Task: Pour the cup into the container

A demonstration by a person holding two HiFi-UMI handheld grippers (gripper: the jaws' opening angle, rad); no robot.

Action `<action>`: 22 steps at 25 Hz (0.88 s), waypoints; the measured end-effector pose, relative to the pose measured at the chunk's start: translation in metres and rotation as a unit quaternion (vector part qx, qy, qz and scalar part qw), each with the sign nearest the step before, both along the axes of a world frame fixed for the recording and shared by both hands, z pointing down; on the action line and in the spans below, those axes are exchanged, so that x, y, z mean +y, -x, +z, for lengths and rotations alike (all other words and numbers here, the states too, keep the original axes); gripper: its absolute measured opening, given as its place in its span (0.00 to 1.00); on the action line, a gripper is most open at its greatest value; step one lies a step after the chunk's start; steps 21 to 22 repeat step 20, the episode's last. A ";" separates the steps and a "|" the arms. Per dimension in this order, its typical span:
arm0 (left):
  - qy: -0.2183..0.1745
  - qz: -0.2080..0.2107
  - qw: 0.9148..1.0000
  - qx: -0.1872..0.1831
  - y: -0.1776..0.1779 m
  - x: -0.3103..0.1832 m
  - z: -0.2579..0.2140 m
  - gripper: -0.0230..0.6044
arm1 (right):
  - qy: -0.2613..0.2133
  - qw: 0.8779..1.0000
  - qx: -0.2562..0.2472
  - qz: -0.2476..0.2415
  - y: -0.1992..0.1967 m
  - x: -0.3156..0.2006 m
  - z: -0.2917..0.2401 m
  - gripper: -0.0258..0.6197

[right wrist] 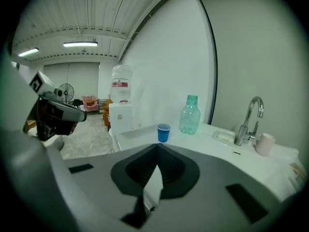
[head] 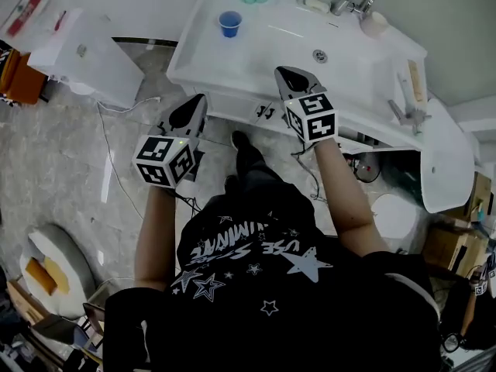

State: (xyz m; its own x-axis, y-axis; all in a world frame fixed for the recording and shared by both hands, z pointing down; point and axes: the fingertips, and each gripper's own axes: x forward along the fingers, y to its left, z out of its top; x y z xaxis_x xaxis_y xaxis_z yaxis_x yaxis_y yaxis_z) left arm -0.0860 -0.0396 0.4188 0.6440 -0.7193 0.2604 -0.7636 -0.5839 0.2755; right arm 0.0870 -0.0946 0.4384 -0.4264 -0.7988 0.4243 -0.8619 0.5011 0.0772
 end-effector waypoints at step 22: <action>-0.020 0.016 0.999 -0.031 -0.020 0.008 0.000 0.05 | -0.004 0.999 -0.011 0.030 -0.032 0.055 -0.021 0.05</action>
